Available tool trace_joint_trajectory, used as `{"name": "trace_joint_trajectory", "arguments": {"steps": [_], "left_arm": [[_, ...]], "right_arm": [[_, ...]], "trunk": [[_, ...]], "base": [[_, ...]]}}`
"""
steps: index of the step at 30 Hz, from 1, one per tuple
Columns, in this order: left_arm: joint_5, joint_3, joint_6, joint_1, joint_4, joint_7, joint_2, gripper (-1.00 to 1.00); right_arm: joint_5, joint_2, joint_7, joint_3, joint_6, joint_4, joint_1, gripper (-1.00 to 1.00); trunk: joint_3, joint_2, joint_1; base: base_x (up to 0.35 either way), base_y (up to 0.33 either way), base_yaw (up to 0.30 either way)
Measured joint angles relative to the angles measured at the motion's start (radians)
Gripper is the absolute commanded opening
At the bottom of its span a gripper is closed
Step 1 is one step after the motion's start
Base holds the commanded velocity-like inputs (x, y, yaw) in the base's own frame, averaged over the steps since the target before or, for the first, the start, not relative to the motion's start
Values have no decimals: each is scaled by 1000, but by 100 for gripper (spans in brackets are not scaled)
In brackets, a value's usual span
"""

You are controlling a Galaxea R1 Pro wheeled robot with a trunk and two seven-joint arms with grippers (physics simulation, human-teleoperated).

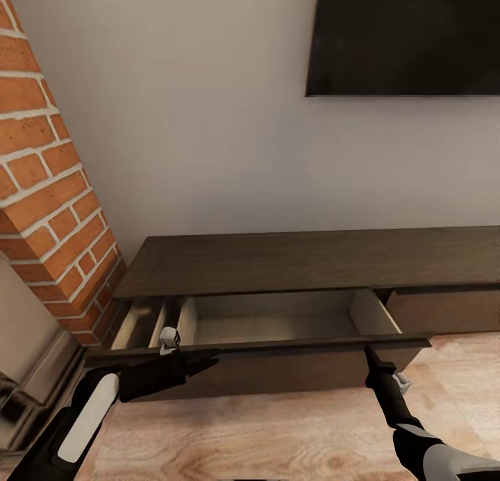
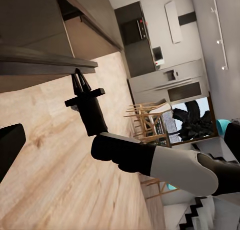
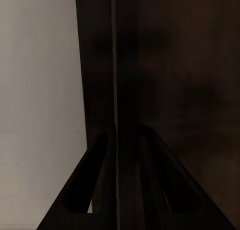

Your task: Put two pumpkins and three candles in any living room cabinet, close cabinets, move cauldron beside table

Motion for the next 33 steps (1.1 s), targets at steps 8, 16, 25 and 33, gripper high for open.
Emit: {"name": "trace_joint_trajectory", "arguments": {"steps": [8,16,25,33], "left_arm": [[0,0,0,0,0,0,0,100],[0,1,0,0,0,0,0,100],[0,0,0,0,0,0,1,100],[0,0,0,0,-2,0,0,100]], "right_arm": [[1,0,1,-2,3,1,0,-100],[-1,1,0,-4,3,0,0,-100],[-2,0,-54,-13,1,-36,-1,-100],[-2,0,-52,-12,-4,-35,-1,-100]], "trunk": [[0,0,0],[0,0,0],[0,0,0],[0,0,0]], "base": [[-4,0,0],[0,0,0],[-65,0,0],[-74,0,0]]}}
